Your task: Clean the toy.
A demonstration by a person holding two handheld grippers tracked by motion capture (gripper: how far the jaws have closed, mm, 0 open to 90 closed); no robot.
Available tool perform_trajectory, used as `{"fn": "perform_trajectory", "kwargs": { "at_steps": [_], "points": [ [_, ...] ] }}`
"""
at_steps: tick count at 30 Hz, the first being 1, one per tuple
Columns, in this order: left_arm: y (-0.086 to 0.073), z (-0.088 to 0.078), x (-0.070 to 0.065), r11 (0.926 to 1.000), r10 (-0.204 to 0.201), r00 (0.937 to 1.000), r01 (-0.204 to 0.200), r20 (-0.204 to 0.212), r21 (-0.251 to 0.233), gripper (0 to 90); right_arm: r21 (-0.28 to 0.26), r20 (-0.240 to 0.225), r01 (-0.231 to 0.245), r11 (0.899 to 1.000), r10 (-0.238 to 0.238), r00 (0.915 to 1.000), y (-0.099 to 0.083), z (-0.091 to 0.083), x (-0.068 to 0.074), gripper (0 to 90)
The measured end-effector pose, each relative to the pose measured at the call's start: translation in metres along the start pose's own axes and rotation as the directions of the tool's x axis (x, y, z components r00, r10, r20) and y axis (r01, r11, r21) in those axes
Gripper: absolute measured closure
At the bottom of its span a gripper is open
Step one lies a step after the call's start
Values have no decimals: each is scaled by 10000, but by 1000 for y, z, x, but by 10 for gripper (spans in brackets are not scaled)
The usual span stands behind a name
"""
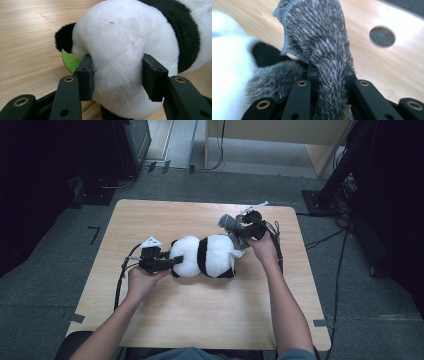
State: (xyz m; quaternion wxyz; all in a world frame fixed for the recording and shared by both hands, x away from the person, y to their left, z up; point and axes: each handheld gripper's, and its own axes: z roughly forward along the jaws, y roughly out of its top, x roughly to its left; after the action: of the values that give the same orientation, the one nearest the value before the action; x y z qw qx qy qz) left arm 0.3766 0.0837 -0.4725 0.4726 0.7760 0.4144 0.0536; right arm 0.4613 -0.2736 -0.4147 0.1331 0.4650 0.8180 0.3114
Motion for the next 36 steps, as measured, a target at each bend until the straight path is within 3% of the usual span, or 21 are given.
{"fn": "perform_trajectory", "kwargs": {
  "at_steps": [5, 8, 15, 22, 27, 31, 36],
  "points": [
    [0, 0, -1, 10000, 3, 10000, -3, -24, 9, 505, -297, 95, 795, 9964, -792, 9968, 27, -19, 20, 768],
    [0, -1, -1, 10000, -2, 10000, 2, -35, 10, 505, -452, -71, 1271, 9909, -1276, 9918, 47, -24, 40, 767],
    [1, -1, -1, 10000, 70, 10000, -70, -45, 65, 506, -601, -847, 1749, 9828, -1796, 9801, 84, -13, 83, 768],
    [2, -1, -2, 10000, 25, 10000, -25, -58, 36, 507, -538, -1600, 2316, 9713, -2373, 9582, 109, 6, 131, 768],
    [2, -1, -2, 10000, 32, 10000, -32, -87, 51, 508, -569, -2065, 2708, 9609, -2767, 9385, 118, 21, 162, 768],
    [3, -1, -2, 9999, 6, 9999, -4, -108, 169, 514, -233, -2505, 2733, 9617, -2702, 9296, 115, 40, 176, 768],
    [3, -1, -2, 9998, -35, 9999, 37, -116, 188, 517, 470, -2654, 2754, 9602, -2538, 9301, 103, 60, 176, 768]
  ]
}}
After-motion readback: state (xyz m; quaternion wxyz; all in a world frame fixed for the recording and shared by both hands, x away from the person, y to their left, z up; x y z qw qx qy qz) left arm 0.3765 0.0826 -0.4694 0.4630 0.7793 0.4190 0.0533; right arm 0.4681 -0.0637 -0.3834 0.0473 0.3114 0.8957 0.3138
